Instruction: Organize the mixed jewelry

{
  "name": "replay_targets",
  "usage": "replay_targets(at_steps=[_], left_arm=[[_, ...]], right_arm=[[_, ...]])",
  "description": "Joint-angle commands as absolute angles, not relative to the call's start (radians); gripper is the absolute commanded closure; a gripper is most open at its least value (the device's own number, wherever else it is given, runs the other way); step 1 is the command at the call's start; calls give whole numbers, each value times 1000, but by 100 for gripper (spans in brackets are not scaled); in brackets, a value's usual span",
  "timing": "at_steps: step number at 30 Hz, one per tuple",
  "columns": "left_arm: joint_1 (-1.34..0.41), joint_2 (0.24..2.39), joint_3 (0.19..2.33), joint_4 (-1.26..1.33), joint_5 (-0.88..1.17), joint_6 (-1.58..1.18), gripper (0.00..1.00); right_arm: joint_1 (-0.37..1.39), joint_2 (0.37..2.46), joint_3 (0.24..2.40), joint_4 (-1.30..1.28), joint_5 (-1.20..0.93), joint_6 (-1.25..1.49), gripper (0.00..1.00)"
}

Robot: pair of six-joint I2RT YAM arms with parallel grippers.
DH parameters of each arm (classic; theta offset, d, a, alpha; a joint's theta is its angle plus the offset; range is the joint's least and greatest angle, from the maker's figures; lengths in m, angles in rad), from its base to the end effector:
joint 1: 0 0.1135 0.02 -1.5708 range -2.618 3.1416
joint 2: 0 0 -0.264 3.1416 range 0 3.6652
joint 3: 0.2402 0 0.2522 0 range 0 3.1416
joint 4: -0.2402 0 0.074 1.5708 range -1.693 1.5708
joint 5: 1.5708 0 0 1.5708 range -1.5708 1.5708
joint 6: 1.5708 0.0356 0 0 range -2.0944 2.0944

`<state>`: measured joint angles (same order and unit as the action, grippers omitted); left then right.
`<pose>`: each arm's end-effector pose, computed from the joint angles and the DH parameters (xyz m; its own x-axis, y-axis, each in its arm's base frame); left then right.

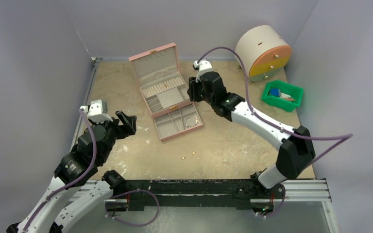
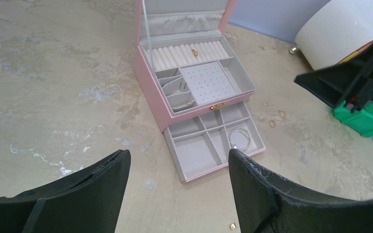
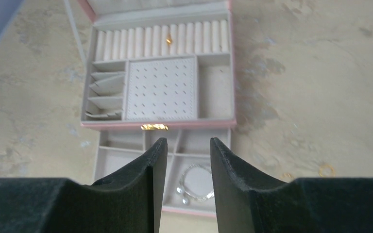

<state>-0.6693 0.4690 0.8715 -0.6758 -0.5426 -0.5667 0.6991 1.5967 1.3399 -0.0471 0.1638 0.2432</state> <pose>0.0796 -0.0396 0.3558 -0.2545 -0.3849 -0.8872 0.0057 0.9168 -0.3993 0.2970 0.2421 0.3406 -0.3465 0.0191 -0.9378 -0.4455 0.8765 0.1824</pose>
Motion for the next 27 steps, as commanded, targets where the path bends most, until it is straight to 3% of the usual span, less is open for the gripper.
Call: replay_targets(at_steps=[1,7,12,27], left_arm=[[-642,491,877,-640,-513,-568,27],[-593,511,873,-626,-471,-560,27],[-562,531,870,-619,-445,-555,27],[-536,537,868,-617,-428,-549,27]], right_arm=[[692,1463,1193,20,283,250,59],[649,1374,1014,9,342,243,58],[545,1370,923,19,242,242,59],[387,1628,968,71,17,237,66]])
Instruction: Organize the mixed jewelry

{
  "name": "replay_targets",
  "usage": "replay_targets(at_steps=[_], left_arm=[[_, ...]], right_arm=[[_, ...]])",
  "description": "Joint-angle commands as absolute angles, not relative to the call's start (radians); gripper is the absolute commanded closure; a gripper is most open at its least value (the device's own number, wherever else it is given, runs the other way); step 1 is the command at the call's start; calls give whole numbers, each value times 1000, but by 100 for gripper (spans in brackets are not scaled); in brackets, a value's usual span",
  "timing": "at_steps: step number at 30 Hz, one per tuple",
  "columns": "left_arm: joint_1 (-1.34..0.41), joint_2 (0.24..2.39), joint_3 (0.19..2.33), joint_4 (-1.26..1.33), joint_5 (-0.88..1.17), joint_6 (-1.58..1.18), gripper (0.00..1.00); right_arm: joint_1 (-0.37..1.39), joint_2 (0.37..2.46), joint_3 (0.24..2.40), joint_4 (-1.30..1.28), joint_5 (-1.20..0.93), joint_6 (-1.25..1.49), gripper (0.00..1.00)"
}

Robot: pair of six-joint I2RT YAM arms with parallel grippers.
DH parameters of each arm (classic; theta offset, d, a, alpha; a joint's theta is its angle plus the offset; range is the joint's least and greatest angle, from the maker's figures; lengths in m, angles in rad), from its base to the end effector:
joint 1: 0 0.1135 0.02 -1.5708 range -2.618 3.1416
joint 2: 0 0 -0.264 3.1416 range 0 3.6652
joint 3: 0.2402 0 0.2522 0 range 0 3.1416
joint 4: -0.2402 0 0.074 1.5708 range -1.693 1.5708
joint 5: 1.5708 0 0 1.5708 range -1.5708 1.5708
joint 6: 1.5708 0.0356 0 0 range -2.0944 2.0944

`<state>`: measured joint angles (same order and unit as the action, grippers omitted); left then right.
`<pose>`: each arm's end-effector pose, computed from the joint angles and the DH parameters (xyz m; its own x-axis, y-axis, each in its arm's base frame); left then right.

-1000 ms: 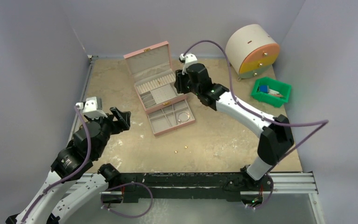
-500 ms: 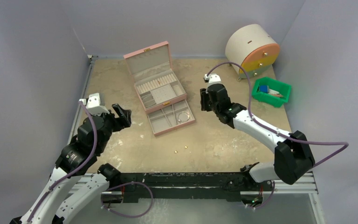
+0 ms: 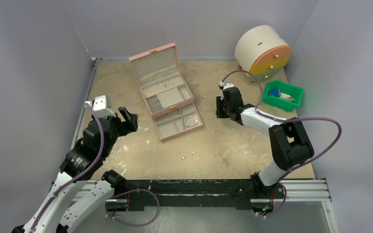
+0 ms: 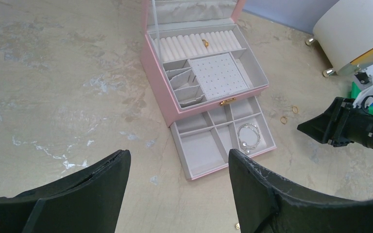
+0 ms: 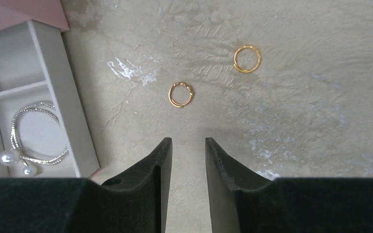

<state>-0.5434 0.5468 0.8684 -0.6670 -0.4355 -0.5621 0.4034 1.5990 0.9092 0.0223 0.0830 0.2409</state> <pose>0.1001 -0.0430 0.3491 -0.3140 -0.3749 -0.8723 -0.0453 0.9236 -0.3806 0.3144 0.1310 0.2000 -0.6319 -0.0112 -0.7749 -0.1859 0.9729 0.1375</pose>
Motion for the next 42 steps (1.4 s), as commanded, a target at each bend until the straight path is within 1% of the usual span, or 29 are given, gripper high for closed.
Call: replay_targets(at_steps=[1,12,21,35,39,42], left_arm=[[-536,537,867,-617,-429,-549,27],[-536,529,870,-618,-433,-549,27],[-537,525,868,-620,-436,-549,27],[-536,523,869,-620,-436,-549,27],[-535,525,869,-620,-435,-549,27],[-535,525,869,-619,-434,-549,27]], right_arm=[[383,1641,977,71,11,238,67],[354,1737,1040,82,4,242,69],[350,1799,1071,87,14,235,73],[350,1846,1089,75,9,207,77],[351,1853,1085,79,59,182,79],[352,1859,1074,87,51,164,80]])
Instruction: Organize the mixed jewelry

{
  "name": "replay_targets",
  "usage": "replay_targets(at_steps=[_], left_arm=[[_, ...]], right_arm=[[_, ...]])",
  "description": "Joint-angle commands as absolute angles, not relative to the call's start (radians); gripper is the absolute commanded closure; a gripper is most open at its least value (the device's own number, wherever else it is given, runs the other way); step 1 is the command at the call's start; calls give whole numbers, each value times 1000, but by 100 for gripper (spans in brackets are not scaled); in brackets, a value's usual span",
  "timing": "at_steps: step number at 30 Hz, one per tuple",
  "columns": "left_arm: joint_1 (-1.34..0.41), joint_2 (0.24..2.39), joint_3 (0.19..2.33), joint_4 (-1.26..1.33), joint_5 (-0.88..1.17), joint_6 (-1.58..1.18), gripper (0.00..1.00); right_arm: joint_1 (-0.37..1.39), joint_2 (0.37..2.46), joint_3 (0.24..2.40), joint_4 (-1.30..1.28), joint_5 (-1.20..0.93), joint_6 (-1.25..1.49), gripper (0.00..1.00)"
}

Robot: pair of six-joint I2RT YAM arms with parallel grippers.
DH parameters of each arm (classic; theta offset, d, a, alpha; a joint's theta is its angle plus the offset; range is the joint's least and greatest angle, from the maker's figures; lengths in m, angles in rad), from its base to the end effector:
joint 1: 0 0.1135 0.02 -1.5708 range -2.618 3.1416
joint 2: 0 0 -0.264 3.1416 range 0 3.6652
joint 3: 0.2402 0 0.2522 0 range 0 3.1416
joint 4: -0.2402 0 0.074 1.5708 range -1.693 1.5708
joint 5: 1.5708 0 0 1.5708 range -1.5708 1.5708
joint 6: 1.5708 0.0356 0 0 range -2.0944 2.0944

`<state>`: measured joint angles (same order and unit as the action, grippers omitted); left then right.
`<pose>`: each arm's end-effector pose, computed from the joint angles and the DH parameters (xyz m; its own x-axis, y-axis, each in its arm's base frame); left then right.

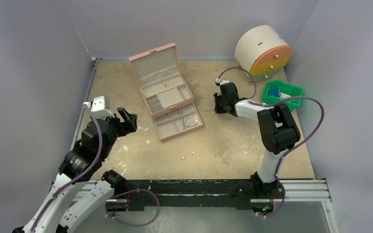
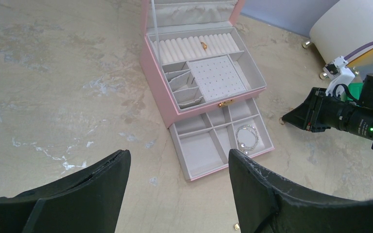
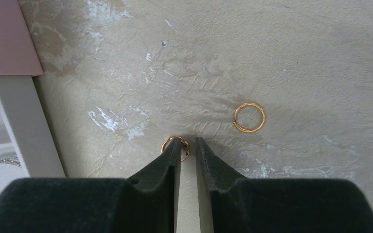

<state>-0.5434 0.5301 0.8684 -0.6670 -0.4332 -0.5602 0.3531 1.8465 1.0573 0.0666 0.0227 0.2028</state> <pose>0.0968 -0.0410 0.3506 -0.3027 -0.3806 -0.8738 -0.0373 0.9209 -0.3881 0.3655 0.1338 0.1634 -0.6742 -0.0339 -0.7377 -0.1980 0.9707 0.1364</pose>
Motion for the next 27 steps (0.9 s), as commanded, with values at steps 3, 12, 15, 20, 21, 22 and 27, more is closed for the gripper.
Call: replay_targets(at_steps=[3,12,15,20,21,22,27], left_arm=[[-535,525,869,-619,-432,-549,27],[-535,522,869,-618,-430,-549,27],[-535,517,868,-618,-429,-549,27],[-535,514,867,-617,-425,-548,27],[-535,513,867,-616,-424,-548,27],[-535,513,868,-616,-423,-548,27],[-535,513,868,-615,-419,-546,27]], right_arm=[[352,1859,1063,90,51,164,81],[367,1852,1033,90,55,166,84],[381,1853,1028,89,78,165,84],[400,1856,1021,84,107,169,88],[403,1856,1019,83,109,170,90],[408,1856,1016,83,111,172,92],[428,1848,1007,79,112,180,100]])
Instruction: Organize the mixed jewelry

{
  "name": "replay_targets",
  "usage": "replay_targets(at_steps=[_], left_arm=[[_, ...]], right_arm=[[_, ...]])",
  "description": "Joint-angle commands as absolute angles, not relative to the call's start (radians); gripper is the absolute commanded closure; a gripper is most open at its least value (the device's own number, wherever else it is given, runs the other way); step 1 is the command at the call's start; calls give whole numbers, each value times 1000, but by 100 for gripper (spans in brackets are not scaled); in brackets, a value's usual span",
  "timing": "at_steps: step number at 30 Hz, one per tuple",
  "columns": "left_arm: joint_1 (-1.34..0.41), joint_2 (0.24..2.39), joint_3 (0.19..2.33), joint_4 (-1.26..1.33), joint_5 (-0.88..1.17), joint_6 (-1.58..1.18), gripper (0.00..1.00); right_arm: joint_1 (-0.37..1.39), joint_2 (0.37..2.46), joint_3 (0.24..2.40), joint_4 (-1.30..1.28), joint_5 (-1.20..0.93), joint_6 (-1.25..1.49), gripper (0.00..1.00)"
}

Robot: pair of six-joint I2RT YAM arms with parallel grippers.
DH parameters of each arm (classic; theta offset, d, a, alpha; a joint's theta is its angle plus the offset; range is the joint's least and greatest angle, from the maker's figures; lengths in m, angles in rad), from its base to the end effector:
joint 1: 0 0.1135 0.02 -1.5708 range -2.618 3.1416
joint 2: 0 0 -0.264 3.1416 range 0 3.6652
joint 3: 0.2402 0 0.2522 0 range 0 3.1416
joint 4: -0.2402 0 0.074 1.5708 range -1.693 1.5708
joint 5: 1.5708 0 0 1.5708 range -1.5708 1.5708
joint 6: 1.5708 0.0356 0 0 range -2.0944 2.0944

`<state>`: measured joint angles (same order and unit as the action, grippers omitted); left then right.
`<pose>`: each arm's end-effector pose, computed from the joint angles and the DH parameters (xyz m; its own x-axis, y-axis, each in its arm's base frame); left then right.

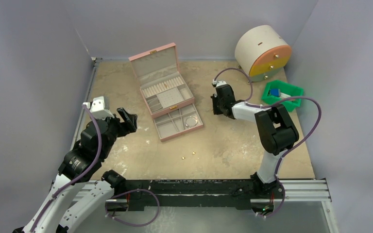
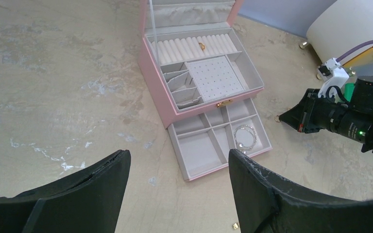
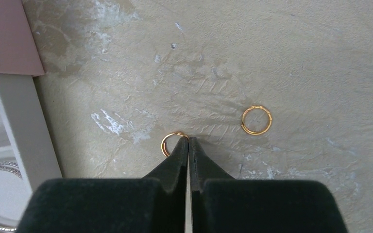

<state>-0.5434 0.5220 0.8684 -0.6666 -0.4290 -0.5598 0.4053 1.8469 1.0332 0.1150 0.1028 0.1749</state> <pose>0.0951 -0.0402 0.3513 -0.2985 -0.3838 -0.8738 -0.0310 0.9190 -0.3931 0.3576 0.1495 0.1603 -0.6378 -0.0853 -0.7655 -0.2123 0.9748 0.0682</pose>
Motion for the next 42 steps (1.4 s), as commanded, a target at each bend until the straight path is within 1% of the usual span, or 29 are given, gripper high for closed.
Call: replay_targets(at_steps=[1,7,20,27,33,39,42], left_arm=[[-535,512,867,-615,-418,-546,27],[-535,515,867,-610,-403,-545,27],[-534,528,876,-597,-348,-546,27],[-535,557,896,-589,-271,-575,27],[-535,588,898,-529,-138,-635,26],[-535,648,829,-422,23,-751,27],[-534,700,797,-363,127,-801,28]], right_arm=[[433,1846,1005,77,112,181,100],[453,1805,997,59,118,202,100],[474,1651,908,41,135,249,100],[506,1518,865,7,138,266,100],[566,1385,871,-55,143,300,100],[672,1255,888,-74,132,377,100],[726,1209,901,-75,142,412,100]])
